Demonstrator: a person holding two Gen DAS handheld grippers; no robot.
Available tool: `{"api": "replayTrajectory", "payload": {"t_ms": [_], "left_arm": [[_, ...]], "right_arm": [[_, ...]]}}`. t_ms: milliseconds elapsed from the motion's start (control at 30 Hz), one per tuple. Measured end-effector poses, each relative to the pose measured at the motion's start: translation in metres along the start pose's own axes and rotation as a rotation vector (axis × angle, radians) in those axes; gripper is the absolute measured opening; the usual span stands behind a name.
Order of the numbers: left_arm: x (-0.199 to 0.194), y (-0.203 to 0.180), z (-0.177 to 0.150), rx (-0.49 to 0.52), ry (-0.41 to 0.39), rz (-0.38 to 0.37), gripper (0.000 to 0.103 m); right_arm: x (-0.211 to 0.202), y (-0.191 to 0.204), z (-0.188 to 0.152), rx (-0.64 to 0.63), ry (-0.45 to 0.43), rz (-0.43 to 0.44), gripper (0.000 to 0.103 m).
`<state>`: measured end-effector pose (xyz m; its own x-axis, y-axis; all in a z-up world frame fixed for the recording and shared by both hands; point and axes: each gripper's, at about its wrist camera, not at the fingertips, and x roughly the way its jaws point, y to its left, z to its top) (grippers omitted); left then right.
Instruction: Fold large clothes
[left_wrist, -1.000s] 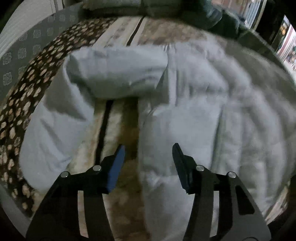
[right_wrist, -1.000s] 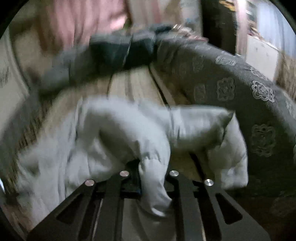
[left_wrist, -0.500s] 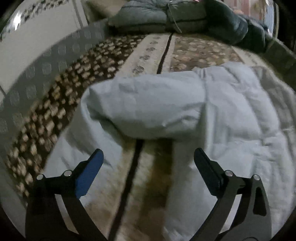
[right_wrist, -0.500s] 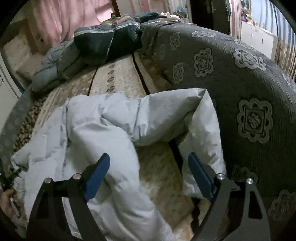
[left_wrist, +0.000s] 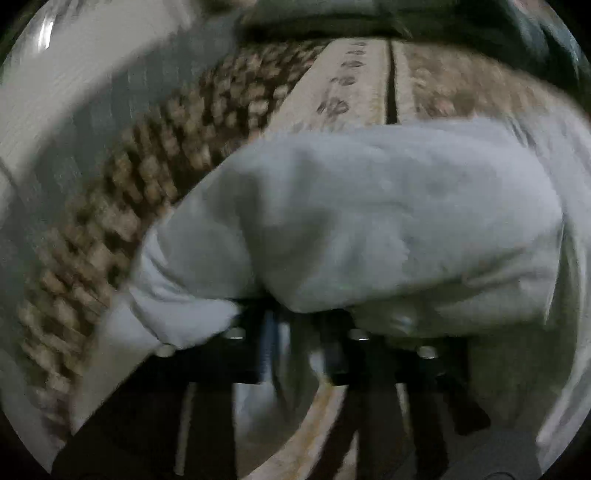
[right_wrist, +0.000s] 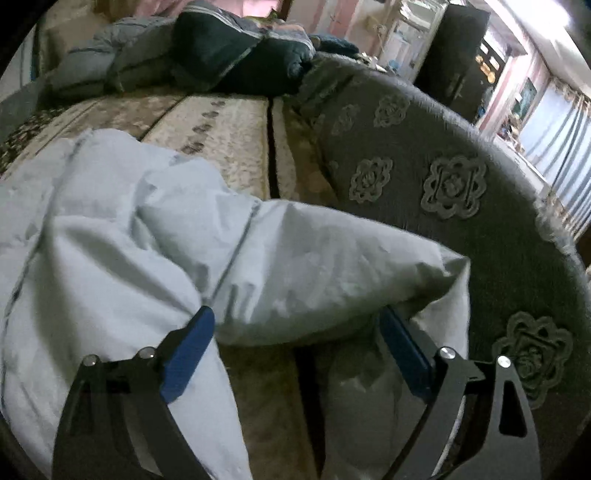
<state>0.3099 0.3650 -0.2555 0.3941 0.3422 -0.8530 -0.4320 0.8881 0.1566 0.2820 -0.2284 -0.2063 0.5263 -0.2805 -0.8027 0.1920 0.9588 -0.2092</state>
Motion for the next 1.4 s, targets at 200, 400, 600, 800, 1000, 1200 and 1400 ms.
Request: {"api": "replayTrajectory", "payload": {"t_ms": [200, 400, 600, 800, 1000, 1200, 1400], "left_arm": [[0.005, 0.054, 0.007, -0.102, -0.034, 0.067, 0.004], [-0.007, 0.104, 0.011, -0.207, -0.089, 0.164, 0.007], [-0.049, 0.053, 0.011, -0.174, -0.14, 0.065, 0.064], [-0.147, -0.008, -0.009, -0.067, -0.243, -0.126, 0.094], [-0.211, -0.051, -0.061, 0.044, -0.241, -0.208, 0.098], [-0.216, -0.05, -0.088, 0.075, -0.195, -0.137, 0.099], [-0.226, -0.021, -0.1, -0.114, -0.178, -0.189, 0.1]], "right_arm": [[-0.002, -0.018, 0.01, 0.063, -0.005, -0.085, 0.091], [-0.024, -0.038, -0.002, 0.096, -0.032, -0.139, 0.091], [-0.036, -0.079, -0.026, 0.239, 0.075, -0.088, 0.091], [-0.035, -0.084, -0.05, 0.289, 0.118, -0.001, 0.091], [-0.03, -0.069, -0.065, 0.226, 0.17, 0.058, 0.091], [-0.025, -0.069, -0.085, 0.227, 0.2, 0.078, 0.091], [-0.01, -0.075, -0.092, 0.289, 0.303, 0.136, 0.037]]}}
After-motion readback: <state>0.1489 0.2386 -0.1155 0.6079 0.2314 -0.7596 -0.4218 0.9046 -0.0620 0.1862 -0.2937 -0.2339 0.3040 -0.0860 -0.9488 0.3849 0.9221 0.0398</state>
